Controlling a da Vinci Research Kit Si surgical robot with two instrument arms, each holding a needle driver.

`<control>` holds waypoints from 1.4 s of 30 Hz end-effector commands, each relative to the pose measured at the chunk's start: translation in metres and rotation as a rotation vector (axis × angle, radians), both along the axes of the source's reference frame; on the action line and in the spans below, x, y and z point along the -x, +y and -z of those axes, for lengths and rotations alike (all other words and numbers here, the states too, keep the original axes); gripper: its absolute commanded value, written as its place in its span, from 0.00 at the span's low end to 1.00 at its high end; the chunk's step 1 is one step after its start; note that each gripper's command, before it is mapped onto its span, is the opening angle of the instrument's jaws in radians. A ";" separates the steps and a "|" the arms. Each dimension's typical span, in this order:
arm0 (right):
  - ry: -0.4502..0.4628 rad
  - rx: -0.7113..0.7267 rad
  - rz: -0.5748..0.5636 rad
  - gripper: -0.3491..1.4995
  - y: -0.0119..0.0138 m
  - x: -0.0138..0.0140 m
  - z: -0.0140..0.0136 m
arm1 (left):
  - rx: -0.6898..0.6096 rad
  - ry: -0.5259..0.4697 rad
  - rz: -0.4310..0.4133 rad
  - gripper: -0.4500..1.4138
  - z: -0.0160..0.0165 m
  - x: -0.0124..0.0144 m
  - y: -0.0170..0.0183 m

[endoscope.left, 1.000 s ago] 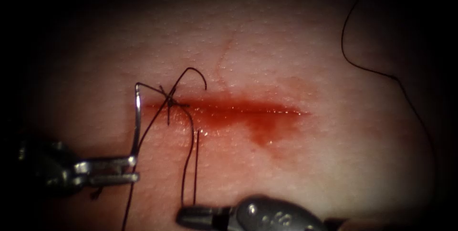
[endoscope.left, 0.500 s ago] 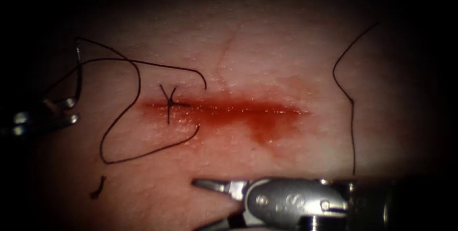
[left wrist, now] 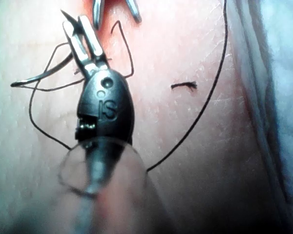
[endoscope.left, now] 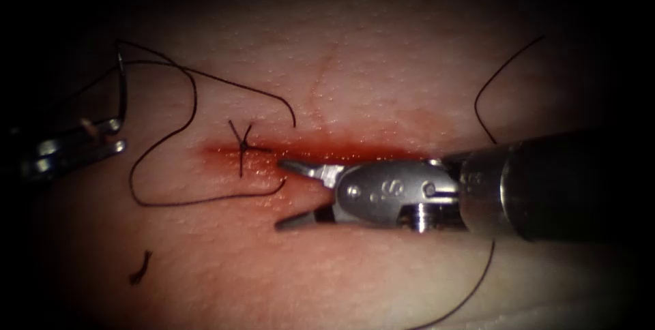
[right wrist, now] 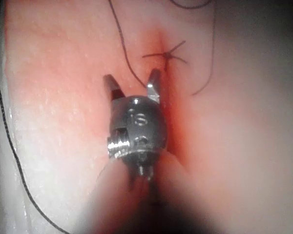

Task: Wound Closure
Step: Pull the suture through the wound with the right jaws until a short tail remains.

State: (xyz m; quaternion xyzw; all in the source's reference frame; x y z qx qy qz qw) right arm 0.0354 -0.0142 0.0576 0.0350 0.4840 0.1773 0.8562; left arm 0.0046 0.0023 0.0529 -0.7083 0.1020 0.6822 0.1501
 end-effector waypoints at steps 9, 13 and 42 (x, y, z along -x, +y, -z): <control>-0.044 -0.049 -0.017 0.00 -0.0003 -0.0005 -0.0011 | 0.007 -0.012 -0.003 0.00 -0.0008 0.0013 0.0001; -0.087 -0.130 -0.007 0.00 -0.0025 0.0006 0.0009 | 0.011 -0.009 -0.001 0.00 -0.0009 0.0016 -0.0002; 0.150 0.047 0.065 0.73 -0.0052 0.0011 0.0148 | 0.017 -0.003 -0.008 0.00 -0.0019 0.0017 0.0002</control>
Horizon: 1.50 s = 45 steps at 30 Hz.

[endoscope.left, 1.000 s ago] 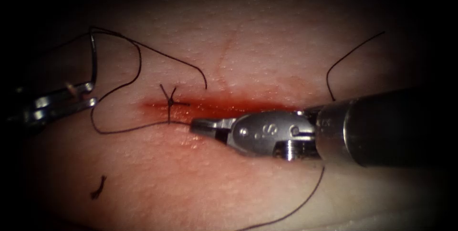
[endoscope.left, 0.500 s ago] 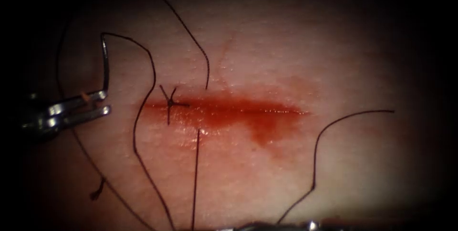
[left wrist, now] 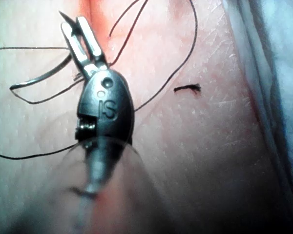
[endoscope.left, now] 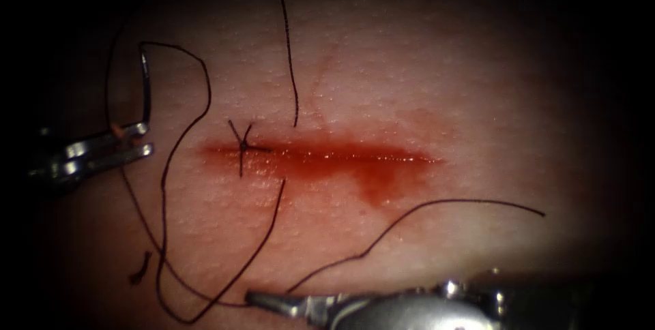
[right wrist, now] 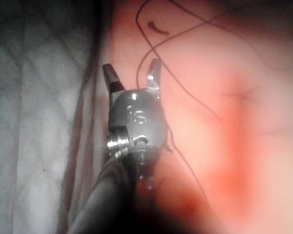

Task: Wound Closure
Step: Pull the suture through the wound with the right jaws until a short tail remains.

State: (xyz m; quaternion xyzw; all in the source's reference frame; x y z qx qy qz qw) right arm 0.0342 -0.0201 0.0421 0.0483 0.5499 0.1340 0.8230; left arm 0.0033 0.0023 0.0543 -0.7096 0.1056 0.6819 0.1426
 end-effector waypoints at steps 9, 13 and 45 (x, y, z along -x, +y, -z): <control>-0.063 0.093 0.009 0.62 0.0067 0.0019 -0.0039 | 0.002 -0.003 -0.002 0.00 -0.0006 0.0005 0.0000; -0.122 0.126 0.052 0.58 0.0078 0.0014 -0.0075 | -0.001 -0.001 0.000 0.00 -0.0006 0.0006 0.0002; -0.178 0.020 0.129 0.00 0.0014 -0.0016 -0.0086 | -0.003 0.004 0.004 0.00 -0.0017 0.0005 0.0008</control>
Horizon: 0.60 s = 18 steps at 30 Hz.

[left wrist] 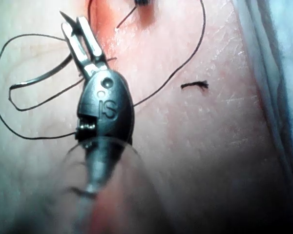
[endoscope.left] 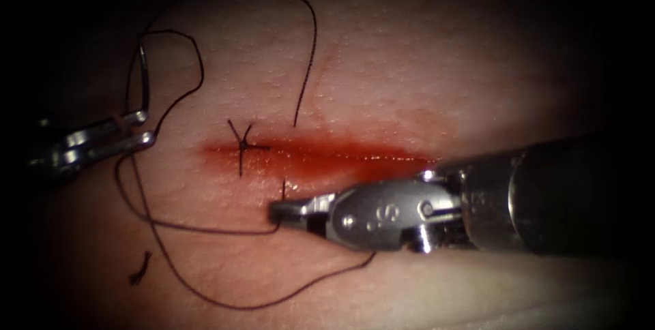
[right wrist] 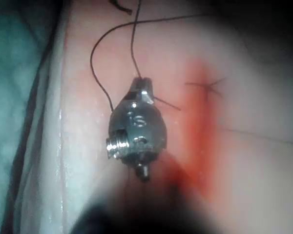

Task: Wound Closure
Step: Pull the suture through the wound with the right jaws until a short tail remains.

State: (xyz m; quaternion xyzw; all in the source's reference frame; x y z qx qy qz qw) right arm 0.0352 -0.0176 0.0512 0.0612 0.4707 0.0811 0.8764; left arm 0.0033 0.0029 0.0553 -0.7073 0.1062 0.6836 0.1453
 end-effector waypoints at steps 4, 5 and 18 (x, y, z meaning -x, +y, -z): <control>0.014 -0.001 0.020 0.00 -0.0043 -0.0004 0.0050 | 0.001 0.004 0.004 0.00 -0.0011 0.0005 0.0002; 0.021 -0.001 0.031 0.00 -0.0056 -0.0005 0.0067 | 0.001 0.004 0.004 0.00 -0.0012 0.0005 0.0002; 0.065 0.022 0.136 0.18 -0.0103 -0.0034 0.0141 | -0.001 0.010 0.007 0.00 -0.0017 0.0004 0.0005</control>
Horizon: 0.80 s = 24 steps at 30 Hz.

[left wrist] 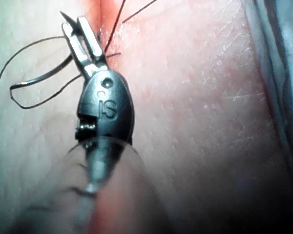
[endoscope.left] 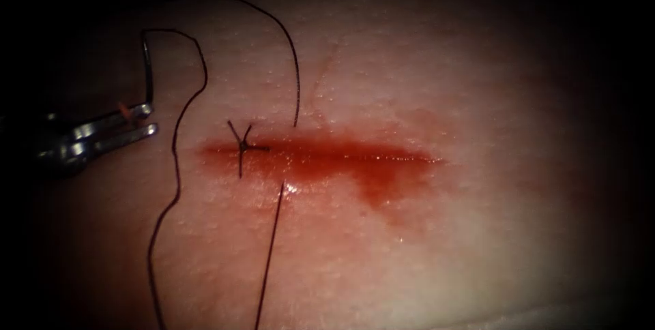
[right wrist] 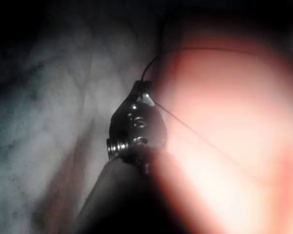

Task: Wound Closure
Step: Pull the suture through the wound with the right jaws until a short tail remains.

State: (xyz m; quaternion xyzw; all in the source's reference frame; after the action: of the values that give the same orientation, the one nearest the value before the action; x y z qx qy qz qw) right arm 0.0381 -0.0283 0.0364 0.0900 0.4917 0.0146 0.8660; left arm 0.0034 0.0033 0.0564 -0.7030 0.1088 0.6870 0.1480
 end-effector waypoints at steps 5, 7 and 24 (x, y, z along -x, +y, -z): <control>0.082 0.078 -0.102 0.84 0.0054 0.0011 -0.0023 | -0.001 0.005 0.000 0.00 -0.0007 0.0004 0.0002; 0.113 0.109 -0.147 0.83 0.0081 0.0026 -0.0031 | -0.001 0.006 0.001 0.00 -0.0008 0.0004 0.0002; 0.015 0.177 -0.072 0.64 0.0145 0.0032 -0.0174 | -0.001 0.013 0.002 0.00 -0.0010 0.0003 0.0002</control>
State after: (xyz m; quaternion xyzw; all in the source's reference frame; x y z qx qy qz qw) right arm 0.0343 -0.0138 0.0532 -0.0037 0.4991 0.0013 0.8665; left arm 0.0036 0.0033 0.0568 -0.6978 0.1097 0.6920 0.1489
